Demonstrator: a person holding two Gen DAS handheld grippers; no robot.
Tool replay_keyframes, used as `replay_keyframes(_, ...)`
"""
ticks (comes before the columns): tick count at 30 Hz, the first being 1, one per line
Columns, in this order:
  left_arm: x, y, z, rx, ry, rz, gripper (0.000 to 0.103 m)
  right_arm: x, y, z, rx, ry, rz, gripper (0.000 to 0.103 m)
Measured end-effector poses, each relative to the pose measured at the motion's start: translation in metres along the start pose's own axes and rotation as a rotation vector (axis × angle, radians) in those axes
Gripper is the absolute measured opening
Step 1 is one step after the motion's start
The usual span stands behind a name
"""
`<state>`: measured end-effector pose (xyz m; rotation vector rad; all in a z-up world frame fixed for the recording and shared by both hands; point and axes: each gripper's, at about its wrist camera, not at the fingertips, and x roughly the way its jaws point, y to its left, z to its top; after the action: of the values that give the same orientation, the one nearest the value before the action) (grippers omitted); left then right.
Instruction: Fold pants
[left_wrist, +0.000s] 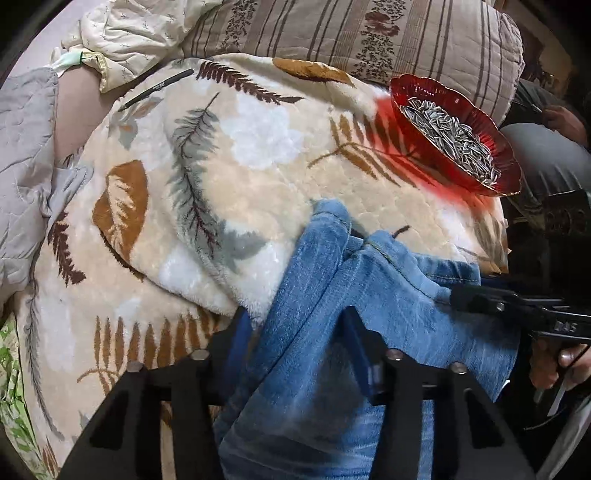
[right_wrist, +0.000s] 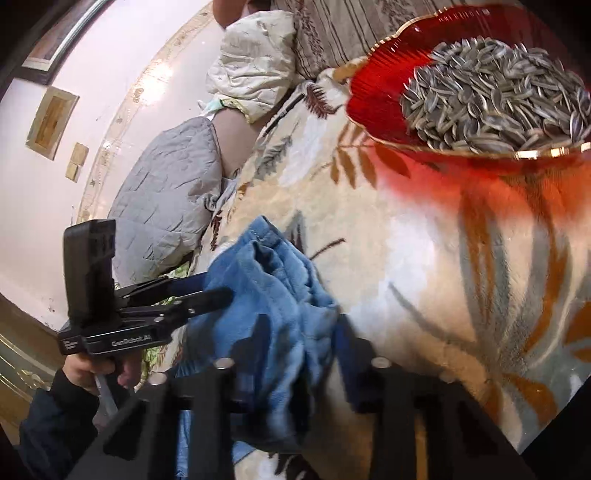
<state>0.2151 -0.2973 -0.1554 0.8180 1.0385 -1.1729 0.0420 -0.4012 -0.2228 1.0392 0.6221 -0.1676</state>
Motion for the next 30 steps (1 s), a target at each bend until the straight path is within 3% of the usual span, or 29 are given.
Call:
replay_keyframes(1,0.000,0.001,0.000,-0.009,0.000,-0.004,0.047,0.000,0.000,0.000,-0.012,-0.001,-0.012,0.020)
replay_keyframes(4,-0.004,0.003,0.000,-0.036,-0.007,0.002,0.035,0.000,0.001,-0.001,-0.024,-0.005,-0.004,0.017)
replay_keyframes(6,-0.009,0.001,-0.002,-0.034,-0.013,0.008,0.027,-0.003,0.005,-0.001,-0.045,-0.019,-0.003,0.016)
replay_keyframes(9,-0.012,-0.002,-0.006,-0.024,-0.007,0.014,0.022,-0.005,0.011,-0.001,-0.073,-0.033,-0.002,0.016)
replay_keyframes(13,-0.017,-0.010,-0.012,0.009,-0.015,0.034,0.005,-0.011,0.017,-0.001,-0.103,-0.053,0.001,0.015)
replay_keyframes(21,-0.038,-0.014,-0.011,0.038,-0.078,0.086,0.003,-0.024,0.038,0.001,-0.172,-0.102,0.034,0.014)
replay_keyframes(30,-0.076,-0.004,0.024,0.004,-0.212,0.100,0.003,-0.046,0.065,0.037,-0.247,-0.200,0.082,0.013)
